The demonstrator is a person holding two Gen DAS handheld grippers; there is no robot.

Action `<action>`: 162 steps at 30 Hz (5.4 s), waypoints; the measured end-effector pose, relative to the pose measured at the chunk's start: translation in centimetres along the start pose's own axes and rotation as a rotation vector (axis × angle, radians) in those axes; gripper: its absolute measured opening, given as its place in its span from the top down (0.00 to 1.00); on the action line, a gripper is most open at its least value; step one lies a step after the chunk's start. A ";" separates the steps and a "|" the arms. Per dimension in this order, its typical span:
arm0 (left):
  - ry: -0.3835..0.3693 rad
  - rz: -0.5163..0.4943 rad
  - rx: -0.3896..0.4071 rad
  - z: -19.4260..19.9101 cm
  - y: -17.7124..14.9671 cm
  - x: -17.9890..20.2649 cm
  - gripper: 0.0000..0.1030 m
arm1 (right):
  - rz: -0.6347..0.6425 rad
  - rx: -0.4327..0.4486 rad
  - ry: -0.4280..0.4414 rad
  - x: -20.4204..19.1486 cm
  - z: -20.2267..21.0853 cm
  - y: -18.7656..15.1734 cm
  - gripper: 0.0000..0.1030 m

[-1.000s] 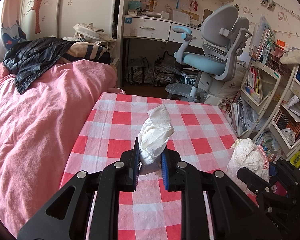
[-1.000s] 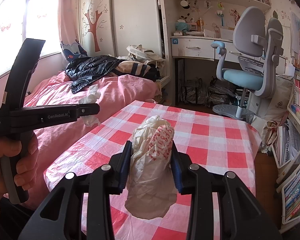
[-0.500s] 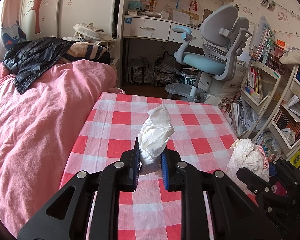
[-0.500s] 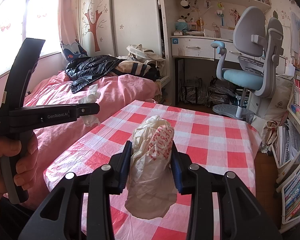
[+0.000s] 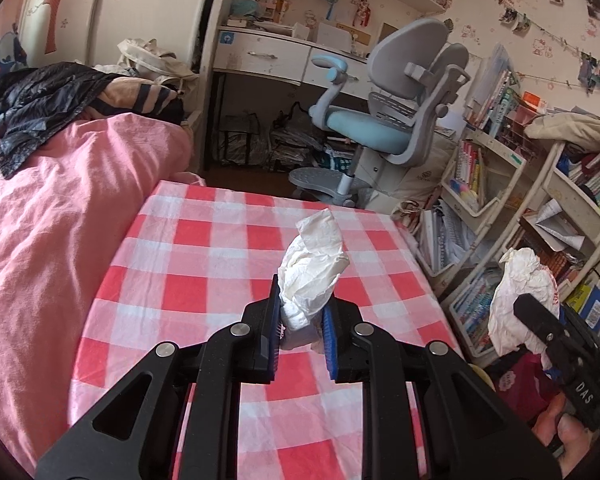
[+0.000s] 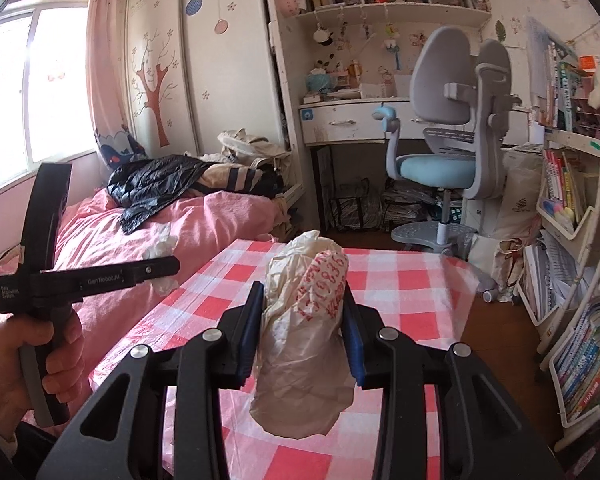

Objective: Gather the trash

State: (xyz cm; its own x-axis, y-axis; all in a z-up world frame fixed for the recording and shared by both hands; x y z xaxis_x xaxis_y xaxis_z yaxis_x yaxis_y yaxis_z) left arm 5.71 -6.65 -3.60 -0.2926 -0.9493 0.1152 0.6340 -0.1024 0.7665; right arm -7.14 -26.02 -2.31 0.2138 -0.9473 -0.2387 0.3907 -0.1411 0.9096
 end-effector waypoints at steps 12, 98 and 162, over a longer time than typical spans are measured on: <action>-0.357 -0.294 -0.133 -0.9 -5.4 21.0 0.84 | -0.232 -0.047 -0.256 14.8 13.8 -9.3 0.63; 0.328 -0.006 0.112 5.4 -1.0 -3.7 0.07 | 0.144 -0.107 -0.200 -3.7 -3.3 -2.8 0.08; 0.337 -0.013 0.126 5.1 -0.6 -3.7 0.07 | 0.157 -0.096 -0.199 -3.5 -3.5 -2.1 0.08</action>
State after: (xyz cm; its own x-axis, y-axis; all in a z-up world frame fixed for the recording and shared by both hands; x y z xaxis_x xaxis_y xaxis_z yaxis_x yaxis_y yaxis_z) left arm 2.76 -1.59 -1.21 -0.0340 -0.9950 -0.0937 0.5327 -0.0974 0.8407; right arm -5.59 -21.41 -4.53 0.1014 -0.9947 -0.0172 0.4517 0.0306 0.8917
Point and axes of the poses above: each gripper's, at about its wrist camera, not at the fingertips, and z roughly against the way its jaws point, x to its right, y to its top, the point moved 4 cm from there along -z, roughly the way its jaws point, and after that the axes turned 14 degrees about y, right-handed, at the moved point
